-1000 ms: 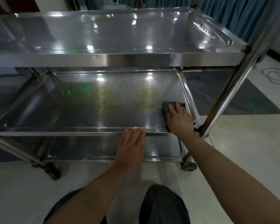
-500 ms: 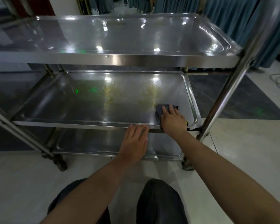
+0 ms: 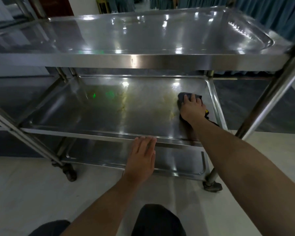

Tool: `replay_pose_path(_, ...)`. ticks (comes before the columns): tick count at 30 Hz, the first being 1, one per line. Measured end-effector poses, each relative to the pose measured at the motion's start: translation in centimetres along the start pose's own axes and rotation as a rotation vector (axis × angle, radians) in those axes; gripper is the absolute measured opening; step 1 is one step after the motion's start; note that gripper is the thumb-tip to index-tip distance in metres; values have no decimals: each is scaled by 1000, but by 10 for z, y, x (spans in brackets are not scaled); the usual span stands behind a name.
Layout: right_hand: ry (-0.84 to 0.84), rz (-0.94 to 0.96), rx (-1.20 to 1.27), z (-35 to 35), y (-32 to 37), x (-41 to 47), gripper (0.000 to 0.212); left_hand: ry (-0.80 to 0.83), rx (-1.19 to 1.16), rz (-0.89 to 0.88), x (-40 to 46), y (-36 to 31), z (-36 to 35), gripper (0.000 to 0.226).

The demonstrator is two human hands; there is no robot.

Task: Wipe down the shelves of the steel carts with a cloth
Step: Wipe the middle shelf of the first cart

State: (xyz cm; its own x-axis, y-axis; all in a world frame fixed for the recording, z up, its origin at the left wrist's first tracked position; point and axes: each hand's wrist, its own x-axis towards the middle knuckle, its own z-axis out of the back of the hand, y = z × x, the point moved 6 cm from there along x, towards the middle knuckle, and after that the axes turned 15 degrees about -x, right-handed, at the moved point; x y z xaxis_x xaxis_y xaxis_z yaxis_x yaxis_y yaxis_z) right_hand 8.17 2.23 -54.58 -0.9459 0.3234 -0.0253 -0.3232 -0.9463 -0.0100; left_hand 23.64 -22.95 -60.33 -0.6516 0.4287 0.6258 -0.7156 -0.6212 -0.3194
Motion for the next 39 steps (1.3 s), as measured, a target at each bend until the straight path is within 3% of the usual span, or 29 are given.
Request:
replay_pose_path(9, -23, 98, -29, -2, 18, -8, 53, 86, 43, -5, 2, 5, -2, 46)
replay_pose_path(21, -86, 162, -37, -11, 10, -128, 51, 82, -17, -60, 9, -2, 16, 42)
replay_pose_path(26, -72, 156, -99, -13, 37, -136, 52, 31, -113, -124, 3, 13, 33, 43)
replay_pose_path(33, -31, 160, -113, -12, 59, -132, 52, 2, -59, 54, -14, 59, 45, 43)
replay_pose_path(39, 1, 124, -73, -14, 64, -80, 54, -159, -8, -33, -20, 52, 36, 43)
